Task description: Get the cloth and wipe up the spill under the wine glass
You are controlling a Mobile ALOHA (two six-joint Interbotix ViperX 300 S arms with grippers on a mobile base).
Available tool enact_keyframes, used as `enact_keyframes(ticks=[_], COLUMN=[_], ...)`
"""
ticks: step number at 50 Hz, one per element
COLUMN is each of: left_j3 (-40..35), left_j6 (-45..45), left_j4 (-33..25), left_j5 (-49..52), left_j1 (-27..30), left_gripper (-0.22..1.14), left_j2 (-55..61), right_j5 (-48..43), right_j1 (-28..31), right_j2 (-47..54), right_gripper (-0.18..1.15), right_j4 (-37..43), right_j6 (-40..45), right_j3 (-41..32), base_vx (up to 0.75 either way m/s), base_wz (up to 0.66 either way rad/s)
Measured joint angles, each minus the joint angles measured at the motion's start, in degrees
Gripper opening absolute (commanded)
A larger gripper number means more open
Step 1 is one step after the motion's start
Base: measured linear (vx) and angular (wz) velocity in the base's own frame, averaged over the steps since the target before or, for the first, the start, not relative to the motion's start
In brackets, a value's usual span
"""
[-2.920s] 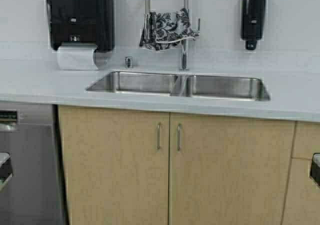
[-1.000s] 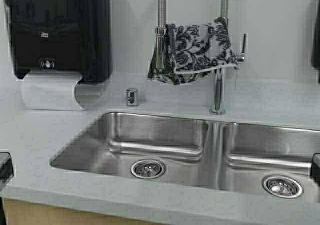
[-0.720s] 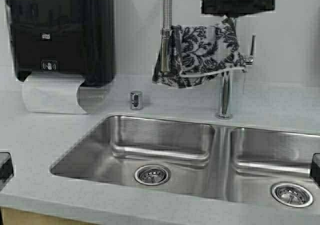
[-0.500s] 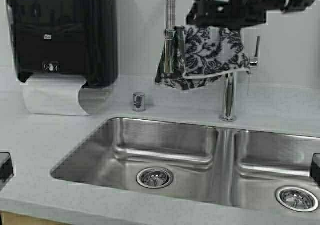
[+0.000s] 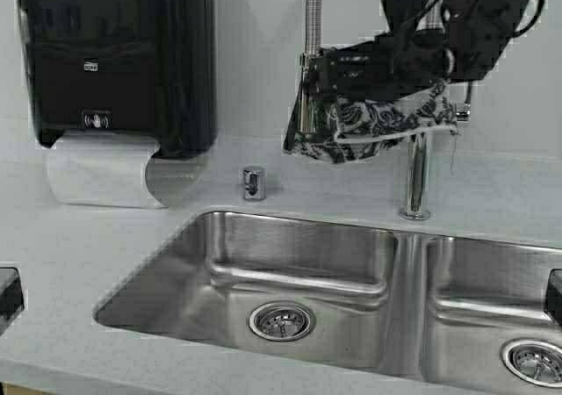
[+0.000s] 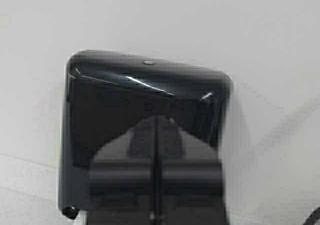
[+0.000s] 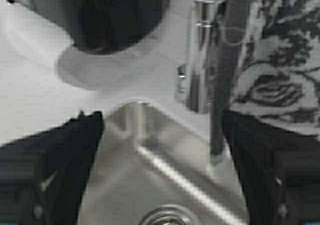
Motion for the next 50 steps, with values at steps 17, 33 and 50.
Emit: enact_keyframes(ticks=[17, 33, 50], left_j3=[0.0, 0.0, 0.0], left_j6=[0.0, -0.1, 0.0], left_j4=[0.0, 0.0, 0.0], left_j5=[0.1, 0.2, 0.2], left_j1=[0.0, 0.0, 0.0], left_gripper=[0.03, 0.03, 0.03], left_j2=[-0.1, -0.2, -0.2], right_j5=[-0.1, -0.1, -0.2], right_j1=[-3.3, -3.9, -3.9], right_j2=[3.4, 9.0, 9.1], right_gripper=[1.02, 0.97, 0.17], right_j4=[1.3, 1.8, 2.1], right_j6=[-5.7, -5.6, -5.6], right_j3=[-4.0, -8.5, -7.6], base_vx=[0.04, 0.03, 0.02], base_wz=[0.02, 0.02, 0.01])
